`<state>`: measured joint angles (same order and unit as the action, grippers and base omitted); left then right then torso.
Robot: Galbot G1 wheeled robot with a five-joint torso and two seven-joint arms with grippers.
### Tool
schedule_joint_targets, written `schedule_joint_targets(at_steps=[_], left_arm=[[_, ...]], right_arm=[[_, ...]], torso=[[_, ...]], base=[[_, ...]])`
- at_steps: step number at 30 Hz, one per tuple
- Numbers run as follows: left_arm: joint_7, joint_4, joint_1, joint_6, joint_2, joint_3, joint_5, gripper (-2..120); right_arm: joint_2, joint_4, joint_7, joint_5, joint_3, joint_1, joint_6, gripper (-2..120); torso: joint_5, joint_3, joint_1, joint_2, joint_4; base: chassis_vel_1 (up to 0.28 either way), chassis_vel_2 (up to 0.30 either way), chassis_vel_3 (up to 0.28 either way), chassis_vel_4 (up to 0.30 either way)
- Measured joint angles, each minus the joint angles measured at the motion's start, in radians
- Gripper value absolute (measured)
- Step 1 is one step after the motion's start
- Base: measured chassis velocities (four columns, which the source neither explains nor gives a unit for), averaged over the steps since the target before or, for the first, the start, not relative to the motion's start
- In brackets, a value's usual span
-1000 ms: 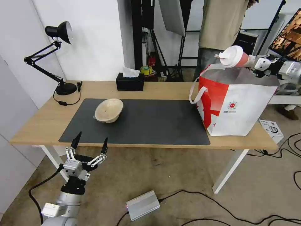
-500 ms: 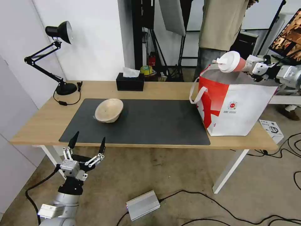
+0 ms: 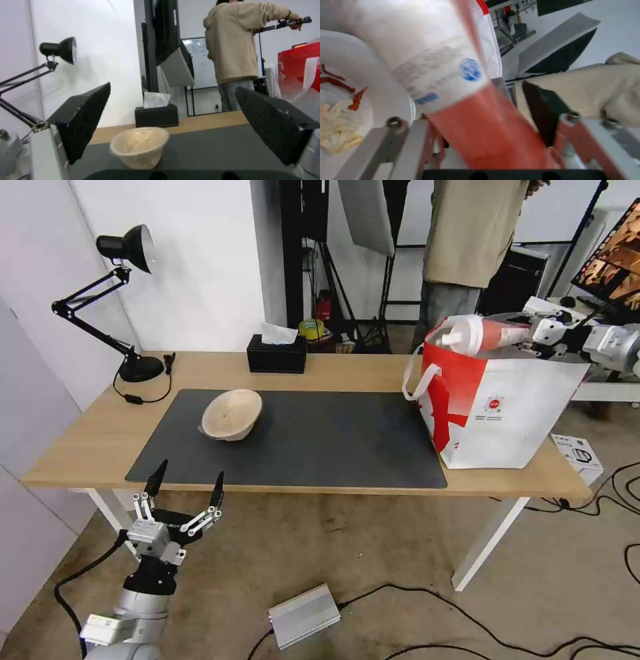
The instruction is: Pick up the trash from the table and place it into the takeout bag.
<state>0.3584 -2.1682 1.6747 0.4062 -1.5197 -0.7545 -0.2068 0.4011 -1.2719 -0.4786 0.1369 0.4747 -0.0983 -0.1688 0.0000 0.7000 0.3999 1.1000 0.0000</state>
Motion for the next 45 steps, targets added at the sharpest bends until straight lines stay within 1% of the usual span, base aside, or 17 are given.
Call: schedule_joint_targets(at_steps=[1,2,4,6,7,9,11,13,25,30,34,36,38,39,41,43,45], left_arm=[[0.0,0.001,0.0,0.0,0.0,0.0,0.0,100],[0.001,0.001,0.0,0.0,0.0,0.0,0.0,100],[0.001,0.002,-0.001,0.0,-0.001,0.0,0.0,100],[0.002,0.002,-0.001,0.0,-0.001,0.0,0.0,100],[0.002,0.001,-0.002,0.0,-0.001,0.0,0.0,100],[0.002,0.0,-0.002,0.0,-0.001,0.0,-0.001,100],[0.002,-0.001,-0.002,0.0,-0.001,-0.002,-0.001,100],[0.002,-0.001,-0.003,0.0,-0.001,-0.003,-0.001,100],[0.002,-0.003,-0.006,-0.004,0.0,-0.002,-0.001,100],[0.002,-0.007,-0.005,-0.007,0.004,-0.003,0.0,100],[0.002,-0.008,-0.005,-0.008,0.007,-0.003,0.003,100],[0.002,-0.009,-0.005,-0.009,0.01,-0.002,0.005,100],[0.002,-0.009,-0.007,-0.016,0.016,0.002,0.008,100],[0.002,-0.009,-0.007,-0.016,0.016,0.002,0.008,100],[0.0,-0.009,-0.016,-0.028,0.02,0.012,0.013,100],[-0.001,-0.008,-0.02,-0.029,0.02,0.014,0.015,100],[-0.004,-0.006,-0.031,-0.04,0.026,0.018,0.021,100]], right_arm=[[0.0,0.001,0.0,0.0,0.0,0.0,0.0,61],[0.001,0.002,0.0,0.0,0.0,-0.001,0.0,62],[0.001,0.002,0.0,-0.001,0.0,-0.002,0.001,74],[0.002,0.002,0.0,-0.001,0.0,-0.002,0.001,76],[0.002,0.002,0.0,-0.001,0.0,-0.003,0.001,82],[0.002,0.002,0.0,-0.001,0.0,-0.003,0.001,86],[0.002,0.002,0.0,-0.001,0.0,-0.004,0.001,96],[0.0,0.002,0.0,-0.001,-0.001,-0.004,0.001,100],[-0.021,-0.034,0.0,0.005,-0.041,0.021,0.001,100],[-0.031,-0.057,0.003,0.009,-0.085,0.052,0.001,100],[-0.04,-0.076,0.008,0.025,-0.128,0.078,0.002,100],[-0.052,-0.099,0.018,0.044,-0.15,0.094,0.007,100],[-0.077,-0.152,0.031,0.094,-0.206,0.148,0.028,100],[-0.077,-0.152,0.031,0.094,-0.206,0.148,0.028,100],[-0.098,-0.213,0.066,0.134,-0.271,0.225,0.052,100],[-0.102,-0.232,0.08,0.143,-0.291,0.247,0.057,100],[-0.116,-0.288,0.128,0.191,-0.339,0.306,0.079,100]], torso=[[0.0,0.0,0.0,0.0,0.0],[0.0,0.0,0.0,0.0,0.0],[0.0,0.0,0.0,0.0,0.0],[0.0,0.0,0.0,0.0,0.0],[0.0,0.0,0.0,0.0,0.0],[0.0,0.0,0.0,0.0,0.0],[0.0,0.0,0.0,0.0,0.0],[0.0,0.0,0.0,0.0,0.0],[0.0,0.0,0.0,0.0,-0.0001],[0.0001,0.0,0.0,0.0,0.0],[0.0002,0.0,0.0,0.0,0.0],[0.0001,0.0,0.0,0.0,0.0],[-0.0001,0.0,0.0,0.0,0.0],[-0.0001,0.0,0.0,0.0,0.0],[0.0001,0.0,0.0,0.0,-0.0002],[0.0001,0.0,0.0,0.0,-0.0002],[0.0001,0.0,0.0,0.0,-0.0001]], base=[[0.0,0.0,0.0,0.0],[0.0,0.0,0.0,0.0],[0.0,0.0,0.0,0.0],[0.0,0.0,0.0,0.0],[0.0,0.0,0.0,0.0],[0.0,0.0,0.0,0.0],[0.0,0.0,0.0,0.0],[0.0,0.0,0.0,0.0],[0.0,0.0,0.0,0.0],[0.0,0.0,0.0,0.0],[0.0,0.0,0.0,0.0],[0.0,0.0,0.0,0.0],[0.0,0.0,0.0,0.0],[0.0,0.0,0.0,0.0],[0.0,0.0,0.0,0.0],[0.0,0.0,0.0,0.0],[0.0,0.0,0.0,0.0]])
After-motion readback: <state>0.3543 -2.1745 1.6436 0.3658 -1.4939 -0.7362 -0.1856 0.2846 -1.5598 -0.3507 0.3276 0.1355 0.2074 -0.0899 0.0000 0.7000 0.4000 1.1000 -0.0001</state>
